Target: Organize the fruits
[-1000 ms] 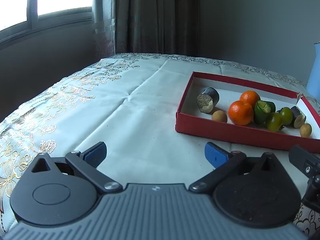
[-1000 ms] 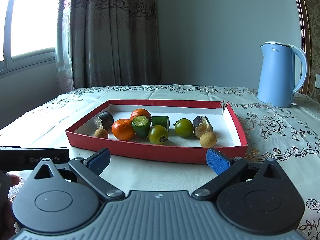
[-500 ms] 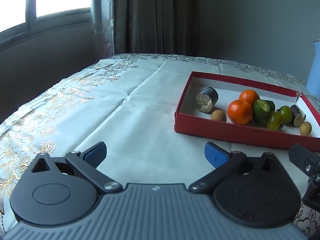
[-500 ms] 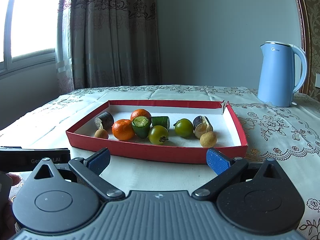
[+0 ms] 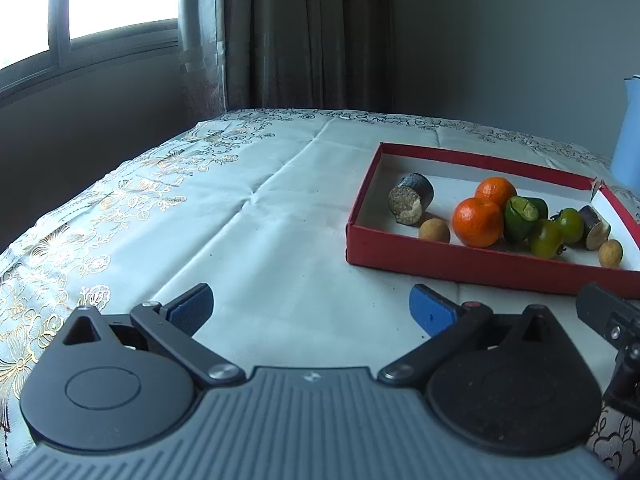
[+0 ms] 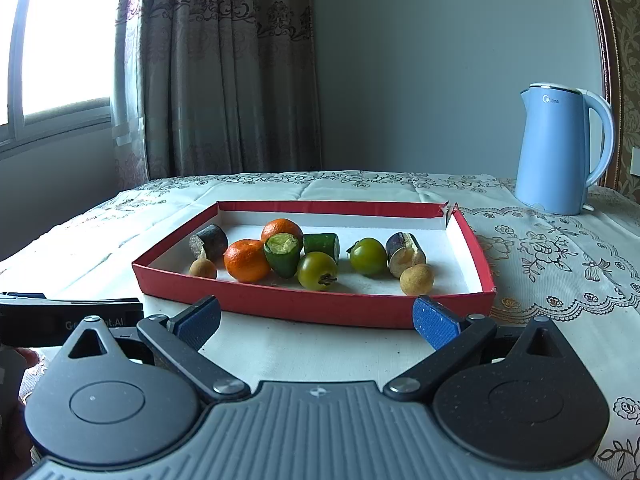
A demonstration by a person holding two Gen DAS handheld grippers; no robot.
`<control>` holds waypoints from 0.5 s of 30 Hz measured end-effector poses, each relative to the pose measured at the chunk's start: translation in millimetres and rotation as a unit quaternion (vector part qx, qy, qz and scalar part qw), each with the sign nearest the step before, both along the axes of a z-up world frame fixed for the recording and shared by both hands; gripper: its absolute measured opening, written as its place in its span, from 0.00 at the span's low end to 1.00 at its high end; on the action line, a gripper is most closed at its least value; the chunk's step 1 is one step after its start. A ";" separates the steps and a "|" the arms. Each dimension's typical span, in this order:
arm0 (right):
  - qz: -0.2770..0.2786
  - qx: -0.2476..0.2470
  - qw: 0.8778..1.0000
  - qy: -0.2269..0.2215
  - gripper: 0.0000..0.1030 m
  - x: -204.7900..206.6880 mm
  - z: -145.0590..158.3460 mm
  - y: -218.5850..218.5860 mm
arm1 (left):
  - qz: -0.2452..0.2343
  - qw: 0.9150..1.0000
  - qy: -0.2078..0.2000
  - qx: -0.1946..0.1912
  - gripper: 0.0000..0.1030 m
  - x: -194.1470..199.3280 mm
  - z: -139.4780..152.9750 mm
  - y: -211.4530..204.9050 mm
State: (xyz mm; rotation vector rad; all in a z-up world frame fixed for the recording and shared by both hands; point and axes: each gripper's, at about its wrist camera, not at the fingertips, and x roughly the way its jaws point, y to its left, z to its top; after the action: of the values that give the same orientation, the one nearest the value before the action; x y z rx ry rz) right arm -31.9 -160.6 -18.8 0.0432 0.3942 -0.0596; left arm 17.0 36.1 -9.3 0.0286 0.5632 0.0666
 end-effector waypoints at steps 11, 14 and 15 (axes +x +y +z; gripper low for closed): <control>0.000 0.000 1.000 0.000 1.00 0.1 -0.2 -0.2 | -0.004 1.000 0.004 0.005 0.87 1.2 -1.8 -1.3; 0.000 0.000 1.000 0.000 1.00 0.1 -0.3 -0.6 | 0.000 1.000 0.002 0.006 0.96 0.3 -1.1 -1.4; 0.000 0.000 1.000 0.000 1.00 0.1 -0.4 -0.6 | 0.001 1.000 -0.002 0.005 0.97 -0.4 -0.5 -1.3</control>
State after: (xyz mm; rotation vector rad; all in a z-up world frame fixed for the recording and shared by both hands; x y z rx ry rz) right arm -31.7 -161.2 -19.2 0.0440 0.3944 -0.0590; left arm 16.6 34.8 -9.8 0.0382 0.5583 0.0723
